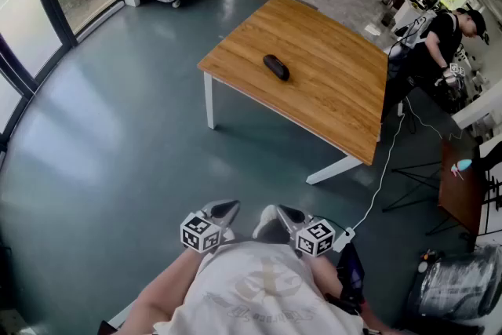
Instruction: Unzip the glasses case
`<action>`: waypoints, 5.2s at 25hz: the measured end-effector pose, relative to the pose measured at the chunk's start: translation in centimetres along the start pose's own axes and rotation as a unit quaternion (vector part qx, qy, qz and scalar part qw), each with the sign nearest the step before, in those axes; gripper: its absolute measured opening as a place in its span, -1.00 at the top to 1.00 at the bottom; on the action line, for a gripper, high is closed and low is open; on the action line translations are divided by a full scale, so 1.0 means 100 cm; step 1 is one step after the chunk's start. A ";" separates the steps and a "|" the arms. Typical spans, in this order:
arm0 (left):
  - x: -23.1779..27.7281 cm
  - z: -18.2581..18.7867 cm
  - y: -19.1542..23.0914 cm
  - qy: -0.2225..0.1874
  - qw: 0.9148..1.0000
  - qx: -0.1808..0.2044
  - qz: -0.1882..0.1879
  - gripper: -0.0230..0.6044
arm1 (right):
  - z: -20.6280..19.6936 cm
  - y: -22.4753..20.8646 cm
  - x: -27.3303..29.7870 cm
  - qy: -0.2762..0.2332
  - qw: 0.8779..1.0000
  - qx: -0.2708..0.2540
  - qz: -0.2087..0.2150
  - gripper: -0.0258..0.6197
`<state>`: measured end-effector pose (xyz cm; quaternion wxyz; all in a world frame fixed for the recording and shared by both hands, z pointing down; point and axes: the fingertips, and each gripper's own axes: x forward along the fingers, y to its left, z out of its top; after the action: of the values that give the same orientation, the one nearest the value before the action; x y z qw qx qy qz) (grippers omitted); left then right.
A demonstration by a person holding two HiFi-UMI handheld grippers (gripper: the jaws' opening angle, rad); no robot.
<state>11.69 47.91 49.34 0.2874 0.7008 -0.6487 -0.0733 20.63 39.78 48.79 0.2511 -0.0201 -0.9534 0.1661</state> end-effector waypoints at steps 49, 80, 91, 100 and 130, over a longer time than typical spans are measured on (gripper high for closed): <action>0.304 0.223 0.234 0.124 0.991 0.016 -0.052 0.92 | 0.211 -0.304 0.186 -0.053 0.994 0.053 -0.074 0.90; 0.431 0.253 0.319 0.200 0.966 -0.164 0.030 0.92 | 0.260 -0.416 0.227 -0.069 0.989 0.096 -0.090 0.90; 0.474 0.259 0.353 0.167 0.927 -0.309 0.134 0.03 | 0.259 -0.446 0.217 -0.082 0.986 0.125 -0.075 0.90; 0.505 0.260 0.380 0.196 0.900 -0.325 0.214 -0.41 | 0.257 -0.461 0.210 -0.100 0.980 0.151 -0.078 0.90; 0.486 0.229 0.337 0.239 0.885 -0.383 0.112 -0.14 | 0.225 -0.417 0.240 0.000 0.999 0.031 -0.036 0.89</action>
<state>-21.29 -5.13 60.40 0.6862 0.4552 -0.5559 -0.1138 -9.37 -3.54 55.31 0.2575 0.0221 -0.9479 0.1865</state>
